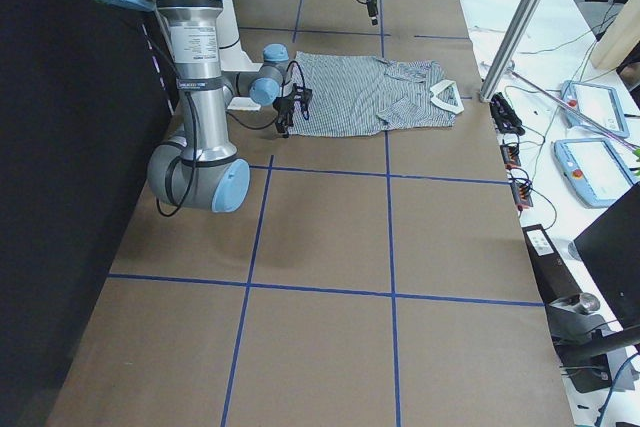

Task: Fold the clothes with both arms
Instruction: 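Move the left gripper down to the other hem corner nearest the robot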

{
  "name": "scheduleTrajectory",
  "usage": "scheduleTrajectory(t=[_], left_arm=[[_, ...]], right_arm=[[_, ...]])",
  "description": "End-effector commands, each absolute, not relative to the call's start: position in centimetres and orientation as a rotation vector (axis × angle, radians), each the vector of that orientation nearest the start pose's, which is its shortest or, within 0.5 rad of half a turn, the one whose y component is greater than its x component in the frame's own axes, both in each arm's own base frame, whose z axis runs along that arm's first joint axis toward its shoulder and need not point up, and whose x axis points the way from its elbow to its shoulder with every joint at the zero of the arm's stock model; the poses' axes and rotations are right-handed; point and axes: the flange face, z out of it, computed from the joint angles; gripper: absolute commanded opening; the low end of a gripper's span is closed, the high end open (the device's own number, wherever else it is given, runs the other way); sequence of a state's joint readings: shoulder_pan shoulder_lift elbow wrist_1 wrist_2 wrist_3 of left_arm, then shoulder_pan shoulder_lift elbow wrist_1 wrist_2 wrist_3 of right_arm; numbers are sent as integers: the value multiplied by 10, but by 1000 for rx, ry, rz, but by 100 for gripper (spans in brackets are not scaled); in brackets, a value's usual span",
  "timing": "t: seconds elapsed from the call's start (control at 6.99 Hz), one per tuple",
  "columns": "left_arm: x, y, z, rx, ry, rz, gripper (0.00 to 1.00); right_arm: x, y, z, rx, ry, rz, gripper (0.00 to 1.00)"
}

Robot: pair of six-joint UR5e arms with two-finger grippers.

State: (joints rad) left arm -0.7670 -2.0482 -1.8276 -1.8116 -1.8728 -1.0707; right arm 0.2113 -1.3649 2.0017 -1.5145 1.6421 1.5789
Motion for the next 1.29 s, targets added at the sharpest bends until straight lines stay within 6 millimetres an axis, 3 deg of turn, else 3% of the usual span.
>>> scheduleTrajectory(t=[0.0, 0.43, 0.57, 0.72, 1.0, 1.15], left_arm=[[375, -506, 246, 351, 944, -97, 100], [375, -506, 244, 351, 950, -96, 100], [378, -504, 253, 327, 939, -110, 100], [375, -487, 267, 205, 965, -218, 100], [406, -382, 284, 43, 978, -319, 100], [445, -327, 291, -6, 877, -334, 100]], right_arm=[[-502, -236, 355, -4, -704, 184, 0], [-496, -238, 338, 12, -738, 196, 0], [-490, -243, 329, 34, -758, 214, 0], [-481, -255, 320, 37, -780, 234, 0], [-469, -262, 305, 55, -818, 237, 0], [-463, -261, 295, 58, -840, 236, 0]])
